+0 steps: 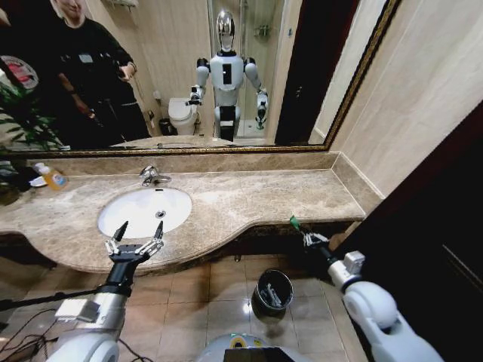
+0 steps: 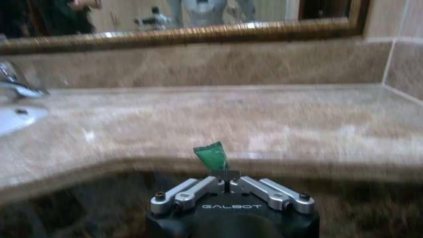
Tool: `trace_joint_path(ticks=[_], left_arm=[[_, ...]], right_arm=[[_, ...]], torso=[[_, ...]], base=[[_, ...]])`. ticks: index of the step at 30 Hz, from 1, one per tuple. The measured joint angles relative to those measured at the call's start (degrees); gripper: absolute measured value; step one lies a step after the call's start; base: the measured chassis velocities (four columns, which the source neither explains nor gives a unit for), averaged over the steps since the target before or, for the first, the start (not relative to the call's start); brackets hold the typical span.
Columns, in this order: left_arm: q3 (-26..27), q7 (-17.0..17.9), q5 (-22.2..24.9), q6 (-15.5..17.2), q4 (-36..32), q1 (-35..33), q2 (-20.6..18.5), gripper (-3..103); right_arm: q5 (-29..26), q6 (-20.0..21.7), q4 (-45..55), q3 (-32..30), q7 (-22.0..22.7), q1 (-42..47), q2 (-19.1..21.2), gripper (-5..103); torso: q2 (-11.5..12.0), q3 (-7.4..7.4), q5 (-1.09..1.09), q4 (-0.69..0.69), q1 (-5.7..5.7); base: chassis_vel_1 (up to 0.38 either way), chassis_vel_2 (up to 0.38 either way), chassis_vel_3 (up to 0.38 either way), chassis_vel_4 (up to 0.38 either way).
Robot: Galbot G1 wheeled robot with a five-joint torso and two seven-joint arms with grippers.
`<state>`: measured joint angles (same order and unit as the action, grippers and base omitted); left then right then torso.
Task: Pick up the trash from the sink and place it in the trash bin.
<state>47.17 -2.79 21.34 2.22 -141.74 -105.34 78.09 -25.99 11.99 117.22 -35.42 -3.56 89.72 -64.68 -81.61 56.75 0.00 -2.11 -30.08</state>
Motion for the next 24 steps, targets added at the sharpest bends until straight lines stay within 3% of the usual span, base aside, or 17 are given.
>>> trace_joint_path(ticks=[11, 24], left_arm=[[0.0, 0.0, 0.0, 0.0, 0.0, 0.0, 0.0, 100], [0.0, 0.0, 0.0, 0.0, 0.0, 0.0, 0.0, 100]], right_arm=[[6.7, -6.2, -15.7, 2.9, -1.6, -3.0, -4.9, 0], [10.1, -11.1, -34.6, 6.7, -1.6, -10.7, -6.6, 0]], torso=[[0.0, 0.0, 0.01, 0.0, 0.0], [0.0, 0.0, 0.0, 0.0, 0.0]], base=[[0.0, 0.0, 0.0, 0.0], [0.0, 0.0, 0.0, 0.0]])
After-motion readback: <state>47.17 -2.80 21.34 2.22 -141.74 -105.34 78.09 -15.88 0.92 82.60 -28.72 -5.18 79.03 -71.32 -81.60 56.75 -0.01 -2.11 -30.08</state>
